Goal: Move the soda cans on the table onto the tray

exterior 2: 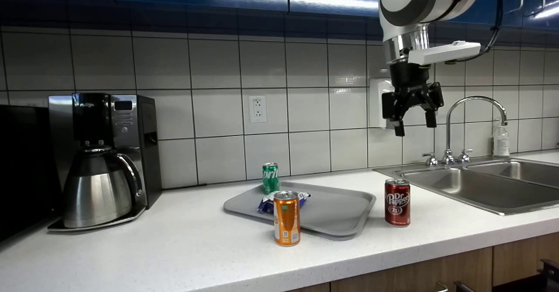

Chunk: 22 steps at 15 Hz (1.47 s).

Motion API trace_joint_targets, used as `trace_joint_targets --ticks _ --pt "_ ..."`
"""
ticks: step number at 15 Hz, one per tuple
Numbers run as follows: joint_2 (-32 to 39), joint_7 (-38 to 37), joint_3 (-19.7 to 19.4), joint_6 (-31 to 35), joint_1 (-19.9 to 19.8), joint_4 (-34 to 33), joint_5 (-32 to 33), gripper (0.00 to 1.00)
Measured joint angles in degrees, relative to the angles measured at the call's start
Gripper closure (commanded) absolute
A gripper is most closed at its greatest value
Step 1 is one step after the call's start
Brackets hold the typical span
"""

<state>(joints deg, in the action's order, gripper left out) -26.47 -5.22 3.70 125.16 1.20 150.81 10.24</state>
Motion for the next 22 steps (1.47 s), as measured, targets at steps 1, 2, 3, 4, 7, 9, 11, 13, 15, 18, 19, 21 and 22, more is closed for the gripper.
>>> trace_joint_targets --ticks 1,2,3,4,7,9,11,13,15,18,19,21,22 --pt "0.31 0.26 -0.08 1.01 0.0 0.86 0.0 0.0" --pt "0.68 0.37 -0.1 1.95 0.0 1.55 0.0 0.0" --pt "1.17 0.43 -0.1 3.05 0.0 2.22 0.0 0.0" --pt "1.76 0.44 -0.09 4.24 0.0 2.8 0.0 0.0" --pt "4.3 0.44 -0.09 7.27 0.0 3.9 0.04 0.0" --pt "6.58 0.44 -0.09 8.7 0.0 4.11 0.13 0.0" --pt "9.13 0.44 -0.05 10.12 0.0 4.14 0.35 0.0" --pt "11.61 0.36 0.11 11.59 0.0 4.13 0.95 0.0" --pt "14.0 -0.02 0.29 13.04 0.0 4.0 1.97 0.0" --pt "17.32 -0.51 0.31 14.2 0.0 3.23 3.22 0.0" --pt "18.38 -0.71 0.32 14.34 0.0 2.82 3.76 0.0" --pt "20.43 -1.34 0.38 14.62 0.01 1.88 5.06 0.0" --pt "21.43 -1.6 0.39 14.68 0.05 1.35 5.55 0.0"
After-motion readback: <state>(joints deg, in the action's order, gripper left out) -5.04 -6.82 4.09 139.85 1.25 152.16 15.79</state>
